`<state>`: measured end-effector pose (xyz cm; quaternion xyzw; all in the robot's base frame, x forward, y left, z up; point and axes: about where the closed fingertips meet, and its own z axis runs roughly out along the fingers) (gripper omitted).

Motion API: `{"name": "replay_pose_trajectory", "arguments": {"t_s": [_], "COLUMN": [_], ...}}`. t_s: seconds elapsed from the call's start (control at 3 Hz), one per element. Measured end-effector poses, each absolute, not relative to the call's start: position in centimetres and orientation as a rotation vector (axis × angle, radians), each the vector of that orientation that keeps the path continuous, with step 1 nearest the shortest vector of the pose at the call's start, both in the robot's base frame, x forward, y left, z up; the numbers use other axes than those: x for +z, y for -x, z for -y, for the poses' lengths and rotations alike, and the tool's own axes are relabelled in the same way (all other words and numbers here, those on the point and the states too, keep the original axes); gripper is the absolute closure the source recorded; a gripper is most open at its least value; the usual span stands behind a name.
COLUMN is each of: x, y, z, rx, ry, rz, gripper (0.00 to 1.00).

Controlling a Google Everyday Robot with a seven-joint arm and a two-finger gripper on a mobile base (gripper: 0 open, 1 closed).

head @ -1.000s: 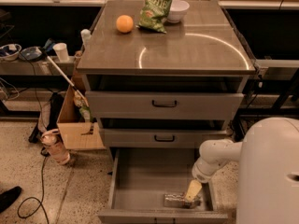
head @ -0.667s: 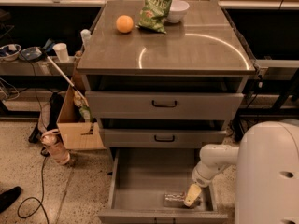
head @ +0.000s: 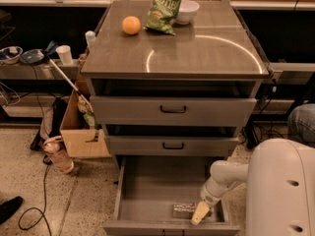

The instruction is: Pick water bottle from bottom drawer and place on counter

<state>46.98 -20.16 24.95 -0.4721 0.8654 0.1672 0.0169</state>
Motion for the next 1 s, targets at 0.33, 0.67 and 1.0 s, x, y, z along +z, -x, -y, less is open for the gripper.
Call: {"name": "replay_pose_trajectory", "arguments": {"t_s": [0.33,0.67,1.0], "x": [24.0,21.9,21.2], "y": [-46.7,-48.1,-48.0], "z": [19.5,17.4,17.4], "rx": [0.551,0.5,0.512], "ry": [1.479,1.507,1.497], "rz": [-2.679,-2.623,-2.627], "gripper": [0.0,0.0,0.0]}}
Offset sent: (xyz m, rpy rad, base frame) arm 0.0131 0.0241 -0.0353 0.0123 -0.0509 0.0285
